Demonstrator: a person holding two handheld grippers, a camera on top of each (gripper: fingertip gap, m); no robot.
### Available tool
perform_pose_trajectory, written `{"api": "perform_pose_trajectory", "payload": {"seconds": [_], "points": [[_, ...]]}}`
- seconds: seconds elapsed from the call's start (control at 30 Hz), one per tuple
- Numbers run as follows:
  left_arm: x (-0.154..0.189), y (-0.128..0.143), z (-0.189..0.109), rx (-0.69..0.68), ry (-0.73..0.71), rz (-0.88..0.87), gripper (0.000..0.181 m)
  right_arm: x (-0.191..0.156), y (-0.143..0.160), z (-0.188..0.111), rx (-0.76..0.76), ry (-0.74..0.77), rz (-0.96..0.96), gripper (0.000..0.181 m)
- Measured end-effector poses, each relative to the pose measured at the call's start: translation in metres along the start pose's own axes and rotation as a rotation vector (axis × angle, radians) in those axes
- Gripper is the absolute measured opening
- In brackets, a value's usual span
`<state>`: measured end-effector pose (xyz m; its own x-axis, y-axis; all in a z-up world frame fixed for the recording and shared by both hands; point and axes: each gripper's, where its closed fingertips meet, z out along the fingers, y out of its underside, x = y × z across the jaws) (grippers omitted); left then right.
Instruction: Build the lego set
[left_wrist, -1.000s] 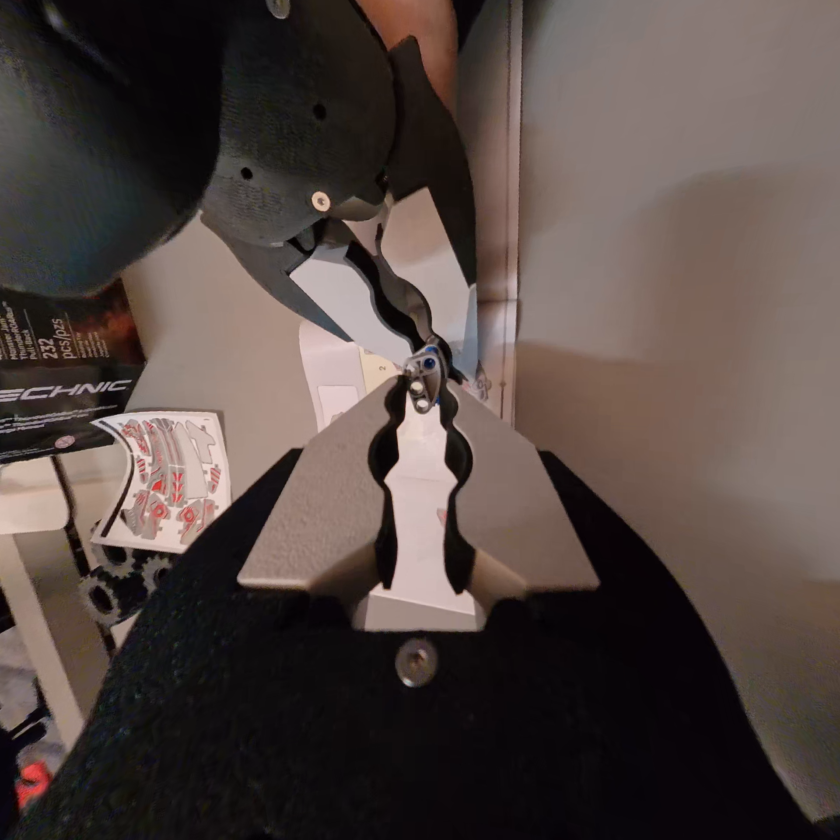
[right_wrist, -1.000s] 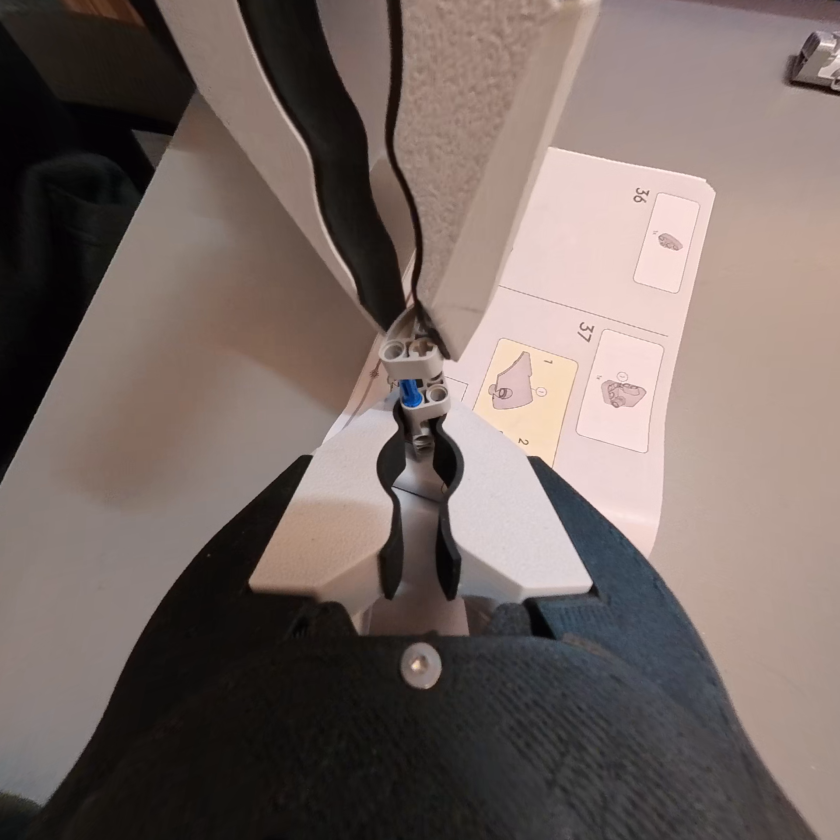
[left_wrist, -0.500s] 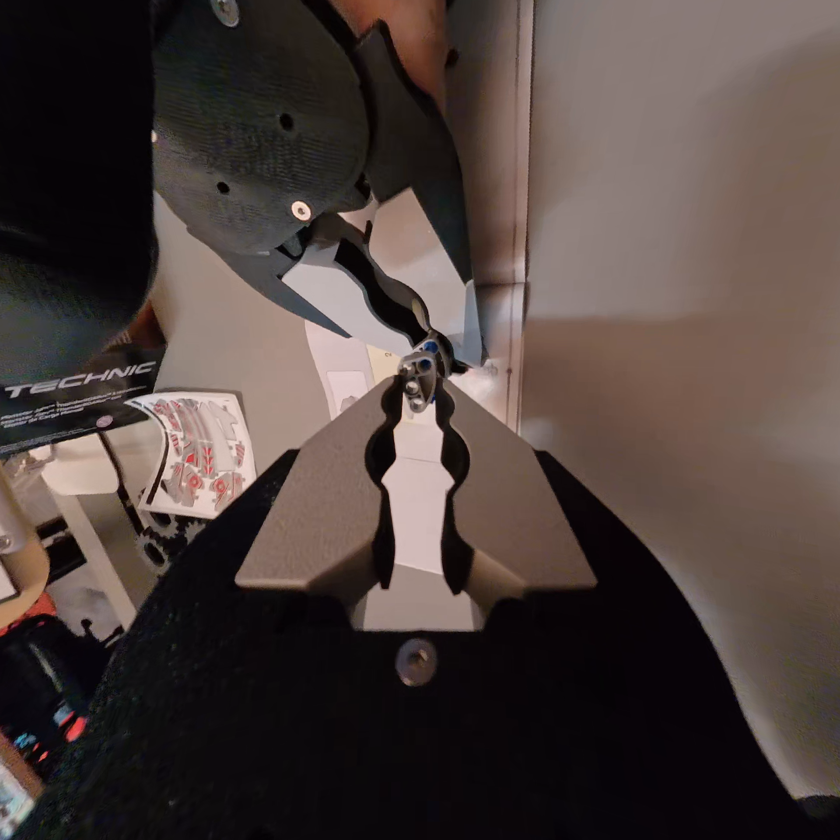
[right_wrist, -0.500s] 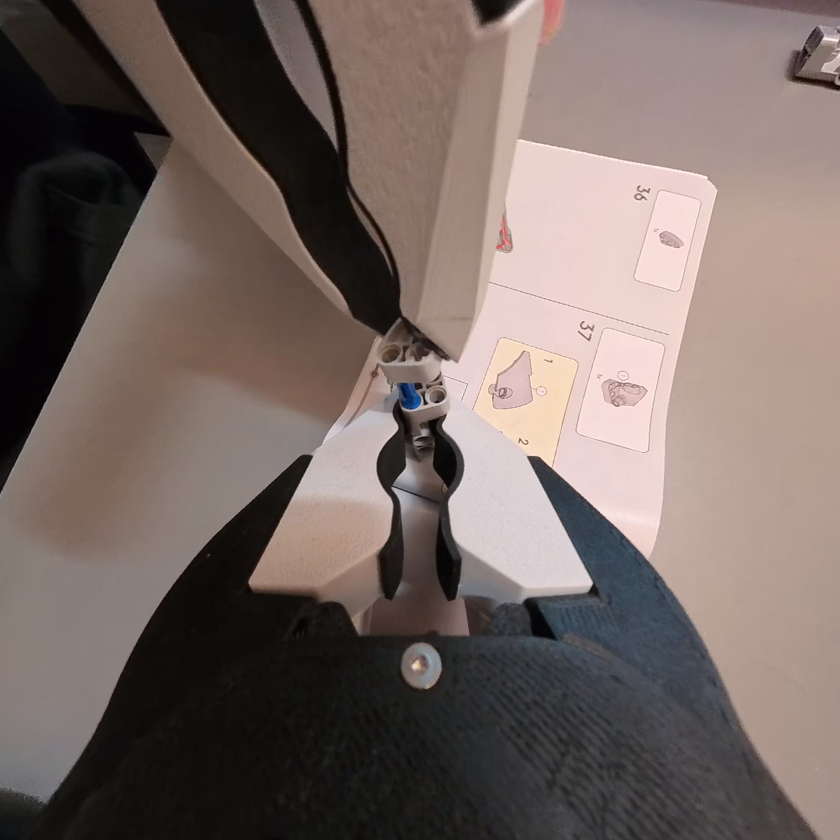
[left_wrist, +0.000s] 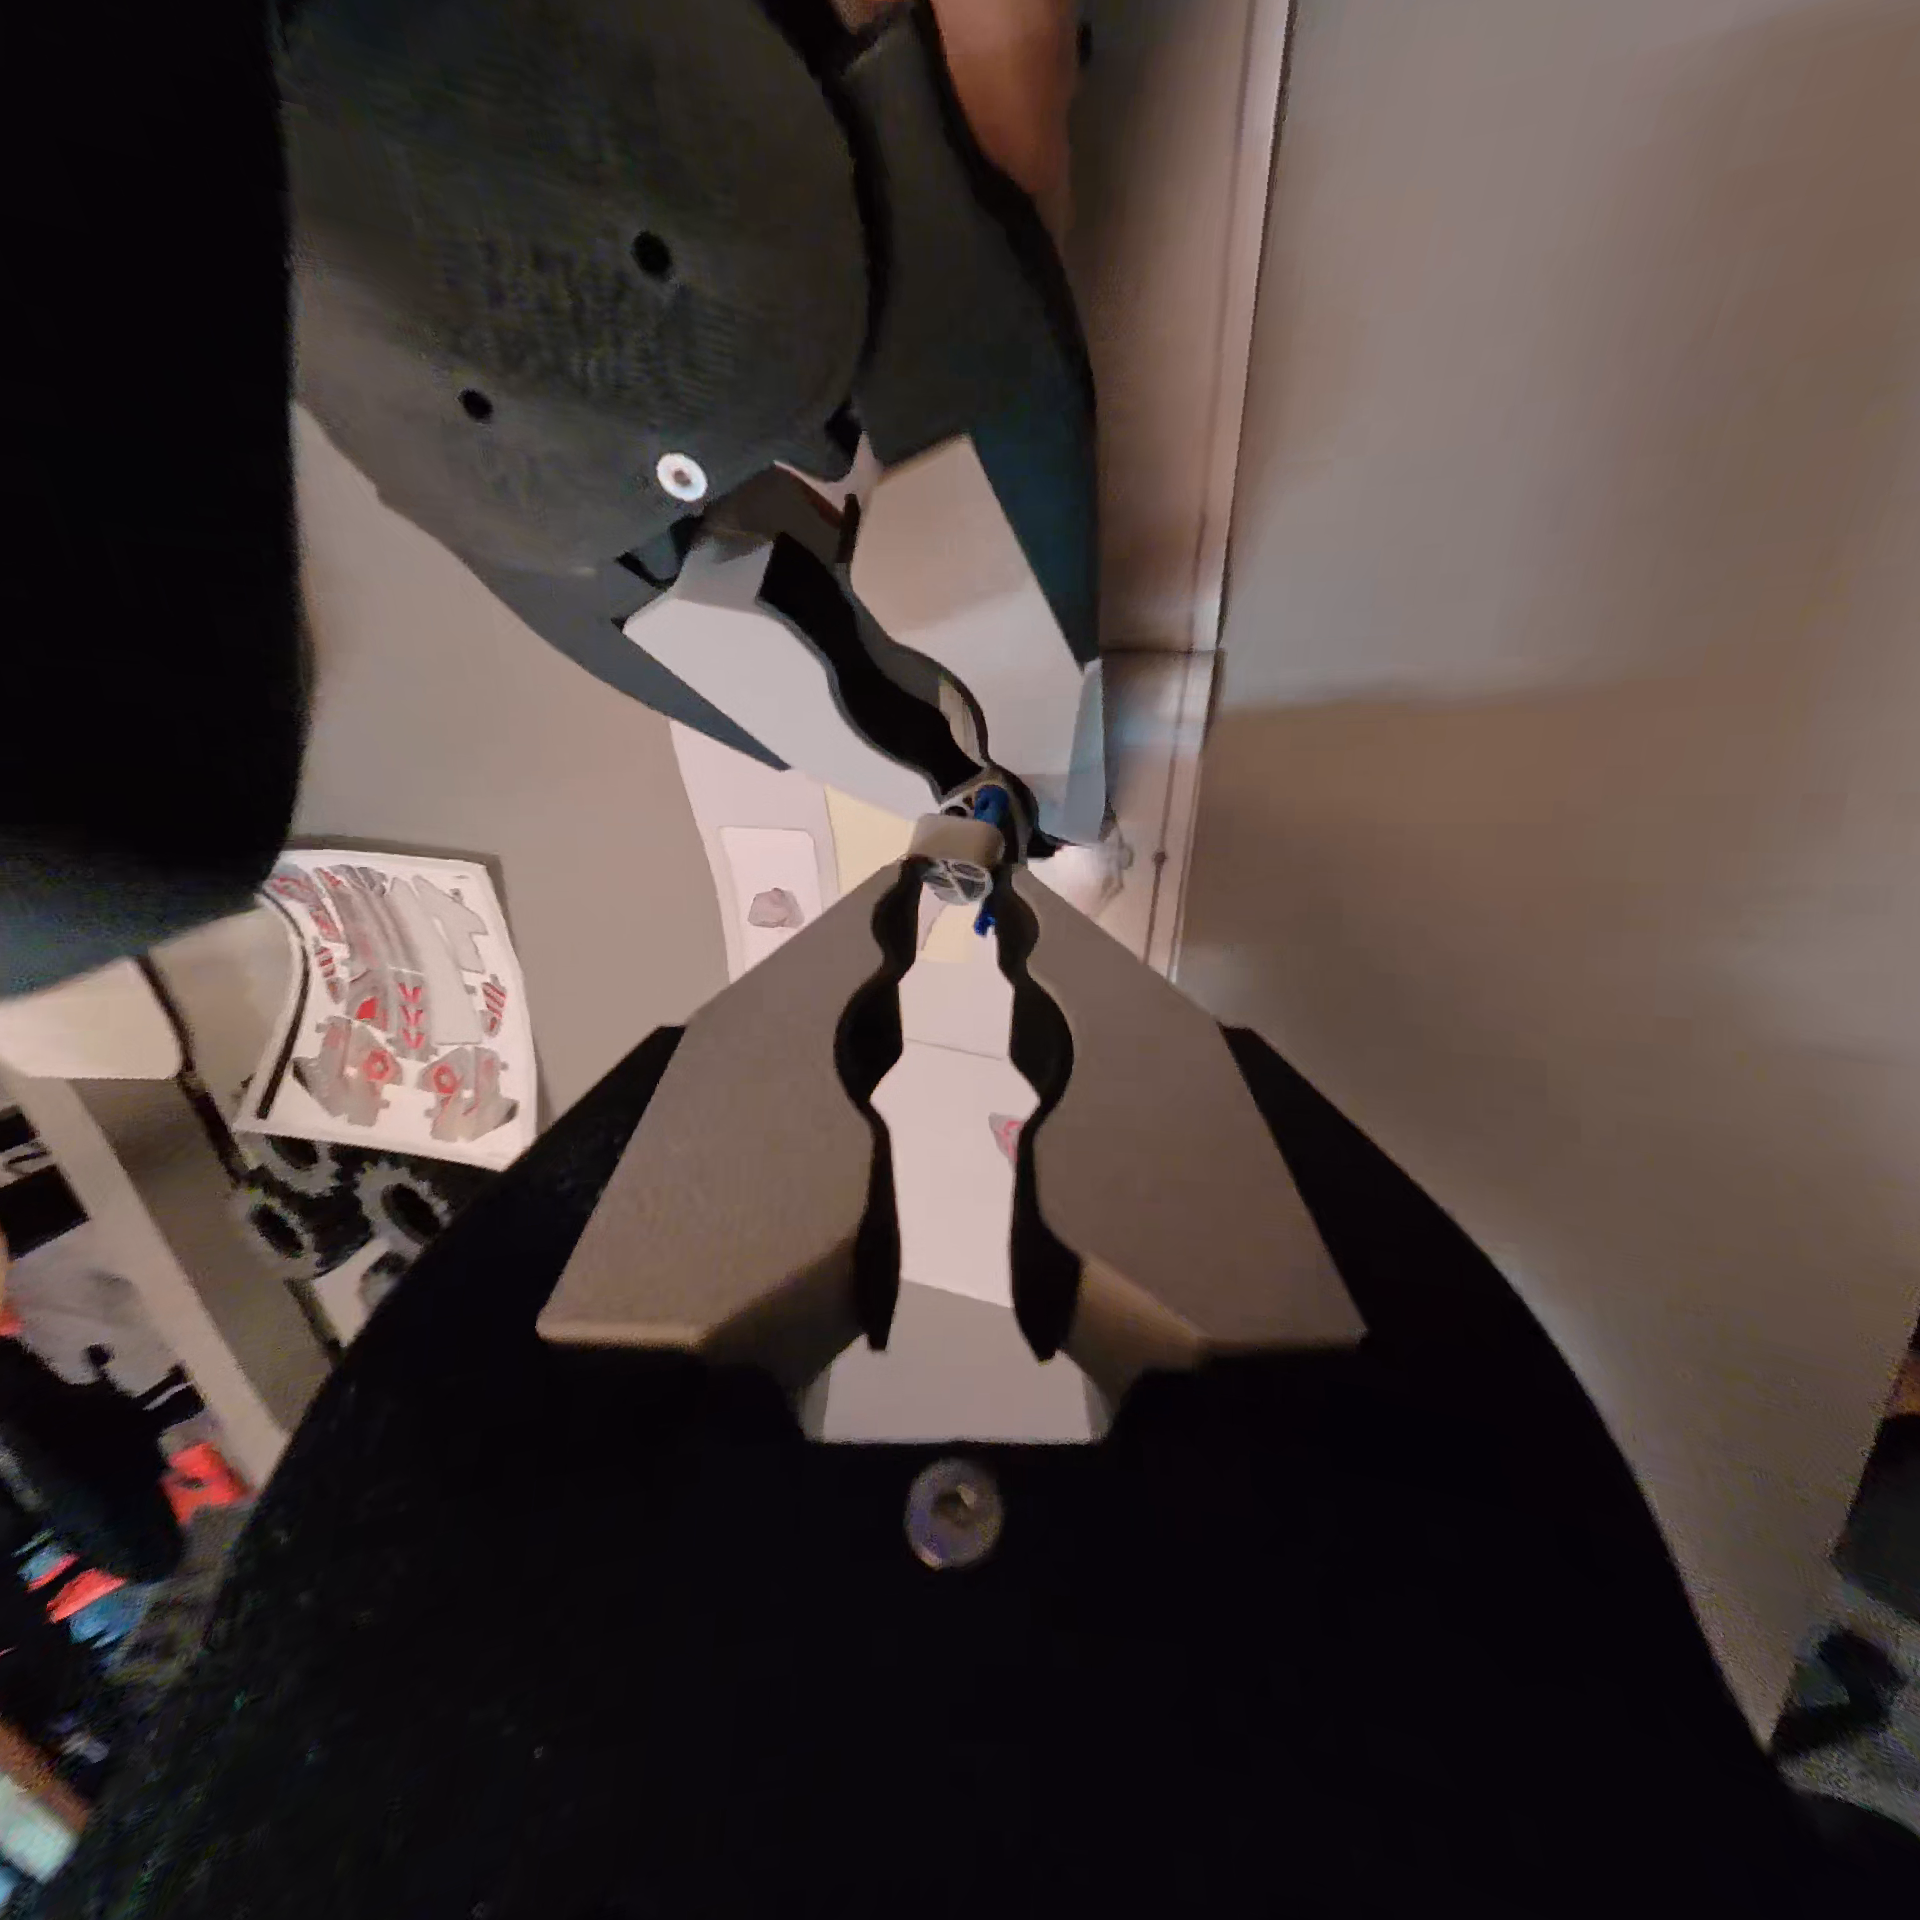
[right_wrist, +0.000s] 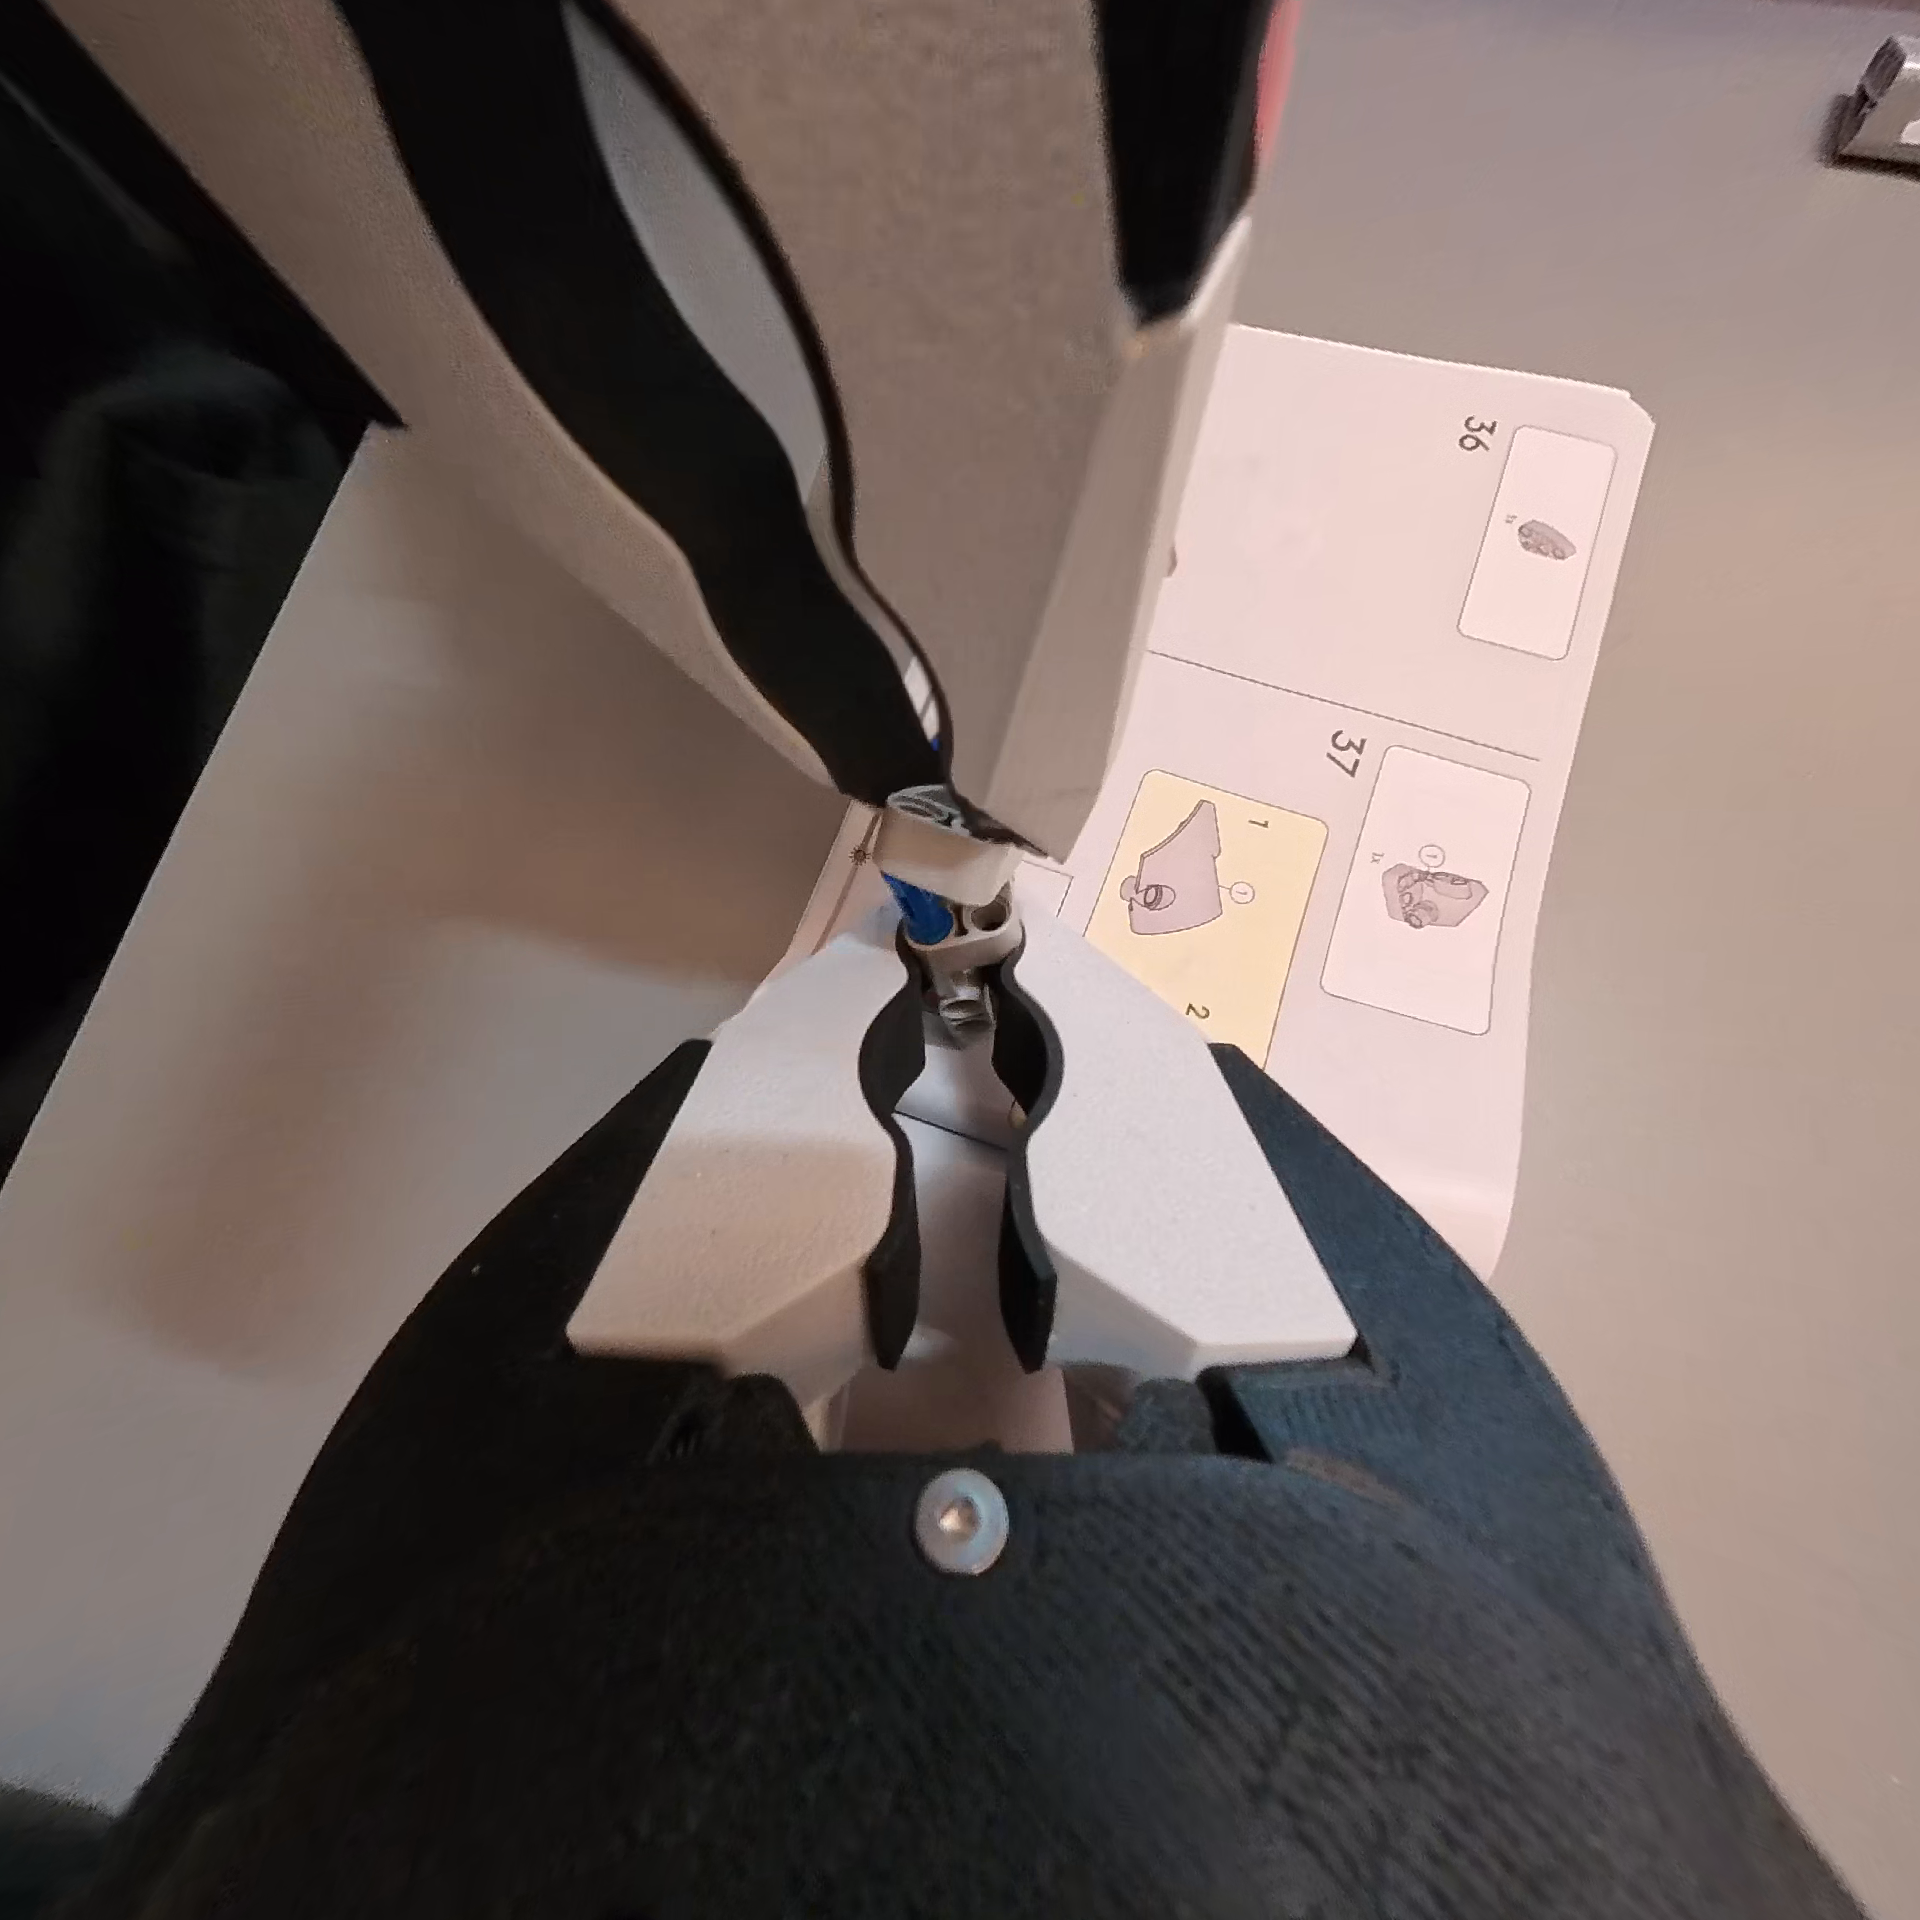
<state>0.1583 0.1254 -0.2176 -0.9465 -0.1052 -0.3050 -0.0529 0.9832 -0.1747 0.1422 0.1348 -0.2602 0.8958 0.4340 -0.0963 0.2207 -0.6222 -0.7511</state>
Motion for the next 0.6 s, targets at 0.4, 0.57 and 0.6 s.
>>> {"api": "perform_pose_trajectory", "payload": {"seconds": [0.4, 0.57, 0.6], "points": [[-0.005, 0.004, -0.019, 0.29, 0.036, -0.234, 0.02, -0.003, 0.0, -0.001, 0.002, -0.002, -0.019, 0.003], [-0.015, 0.056, -0.014, 0.322, 0.039, -0.365, 0.024, -0.007, 0.002, -0.002, 0.003, -0.012, -0.021, 0.003], [-0.013, 0.07, -0.005, 0.298, 0.039, -0.34, 0.024, -0.007, 0.002, -0.002, 0.003, -0.008, -0.024, 0.003]]}}
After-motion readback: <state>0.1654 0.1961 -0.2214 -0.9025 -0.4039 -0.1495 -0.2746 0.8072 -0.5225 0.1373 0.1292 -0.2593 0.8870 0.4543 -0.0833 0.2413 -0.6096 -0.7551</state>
